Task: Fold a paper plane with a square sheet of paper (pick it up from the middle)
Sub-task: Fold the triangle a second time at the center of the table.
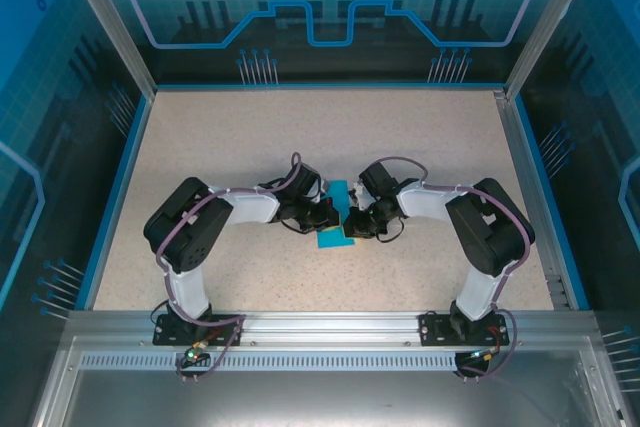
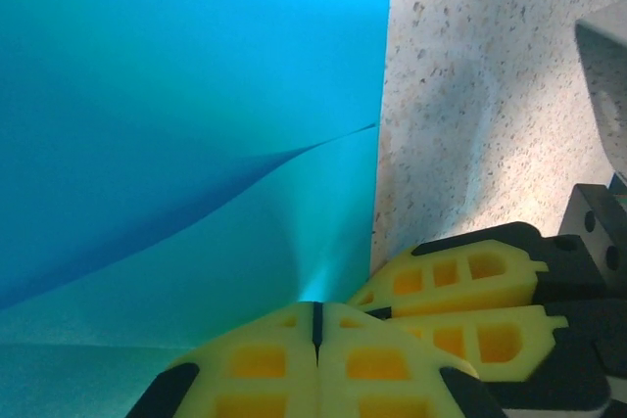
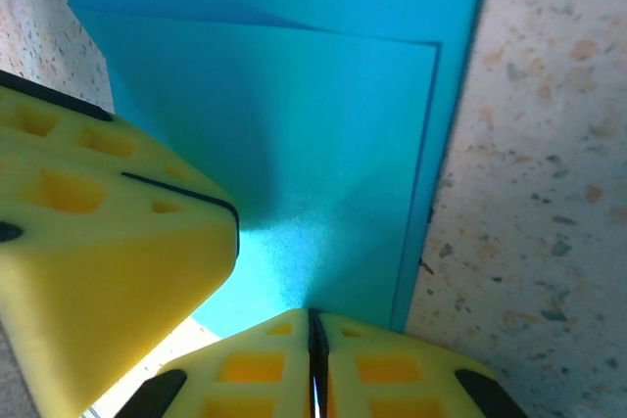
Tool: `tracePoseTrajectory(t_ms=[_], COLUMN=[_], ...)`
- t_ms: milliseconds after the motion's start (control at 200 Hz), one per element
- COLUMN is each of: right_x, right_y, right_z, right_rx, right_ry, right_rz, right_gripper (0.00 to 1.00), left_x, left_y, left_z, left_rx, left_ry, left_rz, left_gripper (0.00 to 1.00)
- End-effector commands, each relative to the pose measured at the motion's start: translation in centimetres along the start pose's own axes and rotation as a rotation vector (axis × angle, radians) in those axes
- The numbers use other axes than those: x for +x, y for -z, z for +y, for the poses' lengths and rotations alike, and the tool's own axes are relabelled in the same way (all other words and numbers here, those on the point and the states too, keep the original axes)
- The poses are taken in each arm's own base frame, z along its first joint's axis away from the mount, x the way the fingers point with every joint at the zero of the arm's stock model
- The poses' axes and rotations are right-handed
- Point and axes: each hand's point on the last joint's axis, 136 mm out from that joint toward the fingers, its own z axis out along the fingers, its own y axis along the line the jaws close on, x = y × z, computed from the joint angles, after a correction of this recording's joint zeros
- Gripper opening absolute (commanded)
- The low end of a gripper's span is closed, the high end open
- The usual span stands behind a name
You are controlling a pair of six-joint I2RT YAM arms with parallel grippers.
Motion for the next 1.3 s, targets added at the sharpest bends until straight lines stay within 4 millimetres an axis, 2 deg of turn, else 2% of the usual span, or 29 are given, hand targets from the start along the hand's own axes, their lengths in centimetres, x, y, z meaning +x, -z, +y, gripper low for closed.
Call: tracePoseTrajectory(t_ms=[0, 140, 335, 650, 960, 1055, 1135, 1201, 1221, 1296], right_x=[5.8, 6.0, 6.6, 7.6, 7.2, 6.7, 5.4, 4.2, 2.7, 0.6], right_y=[-1.4, -1.3, -1.4, -1.4, -1.4, -1.2, -0.8, -0.2, 0.3, 1.4], right_z=[-7.0, -7.2, -8.0, -9.5, -9.3, -8.5, -6.7, -4.6, -3.2, 0.2], right_rx=[0.246, 0.257, 0.288, 0.344, 0.341, 0.317, 0.252, 0.191, 0.162, 0.082], right_ry=[-0.148, -0.151, -0.16, -0.168, -0.163, -0.154, -0.129, -0.09, -0.064, 0.012], right_rz=[0.177, 0.181, 0.196, 0.225, 0.221, 0.207, 0.175, 0.138, 0.104, 0.041], right_gripper=[0.11, 0.11, 0.11, 0.11, 0.1, 0.11, 0.11, 0.11, 0.11, 0.12], left_x=[0.5, 0.5, 0.4, -2.2, -4.3, -4.4, -4.1, -3.5, -3.4, -3.0], left_y=[-0.8, -1.1, -0.9, 1.6, 3.1, 3.2, 3.0, 2.8, 2.8, 2.6], left_z=[0.2, 1.3, 4.4, 6.8, 8.3, 8.0, 8.0, 8.3, 8.4, 8.8], left_rx=[-0.013, -0.058, -0.179, -0.18, -0.187, -0.182, -0.175, -0.178, -0.178, -0.182], left_ry=[0.03, 0.039, 0.079, 0.138, 0.16, 0.151, 0.152, 0.158, 0.157, 0.16], left_rz=[0.037, 0.037, 0.011, -0.065, -0.105, -0.1, -0.084, -0.066, -0.062, -0.05], left_gripper=[0.04, 0.03, 0.02, 0.02, 0.02, 0.02, 0.02, 0.02, 0.02, 0.02])
